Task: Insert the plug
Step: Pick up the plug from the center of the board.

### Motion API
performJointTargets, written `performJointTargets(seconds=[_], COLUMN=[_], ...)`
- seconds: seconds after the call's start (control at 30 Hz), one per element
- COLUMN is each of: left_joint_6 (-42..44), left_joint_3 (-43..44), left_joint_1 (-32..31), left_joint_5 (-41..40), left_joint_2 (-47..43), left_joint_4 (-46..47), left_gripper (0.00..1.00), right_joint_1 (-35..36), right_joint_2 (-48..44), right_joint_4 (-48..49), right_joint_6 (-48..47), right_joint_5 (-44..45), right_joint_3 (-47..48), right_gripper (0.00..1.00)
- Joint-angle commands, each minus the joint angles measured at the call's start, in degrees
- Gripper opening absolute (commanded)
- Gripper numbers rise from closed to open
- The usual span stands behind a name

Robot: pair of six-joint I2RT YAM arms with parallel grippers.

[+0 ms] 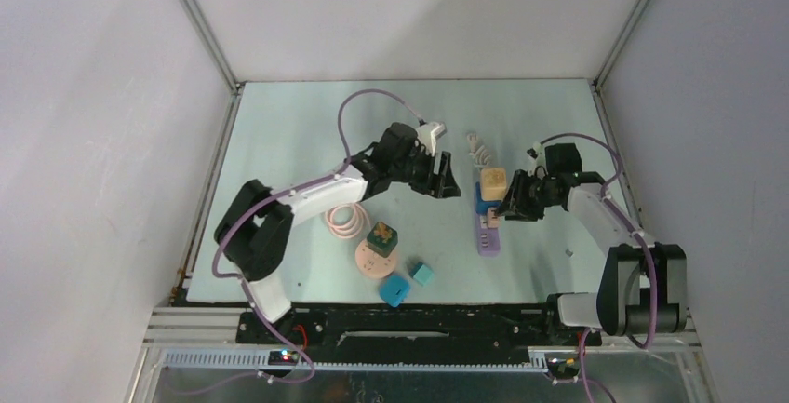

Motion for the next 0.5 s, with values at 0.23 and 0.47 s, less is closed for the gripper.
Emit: performJointTargets(seconds=[0.23,0.47], left_joint_6=[14.6,27.0], left_joint_3=[-5.0,-22.7], left_joint_1=[1.1,-2.4], left_joint_5=[-3.8,1.2], left_joint_2=[-23.5,-40.0], left_joint_4=[-9.7,-12.4], left_gripper=[0.78,0.83], right_joint_1=[0.9,3.8], right_joint_2=[-13.5,-22.3], right_joint_4=[-15.8,-20.7], right_joint_6=[-2.3,-0.4], right_joint_5=[4.2,3.1], right_joint_3=[6.4,5.4], right_gripper=[0.69,0.88])
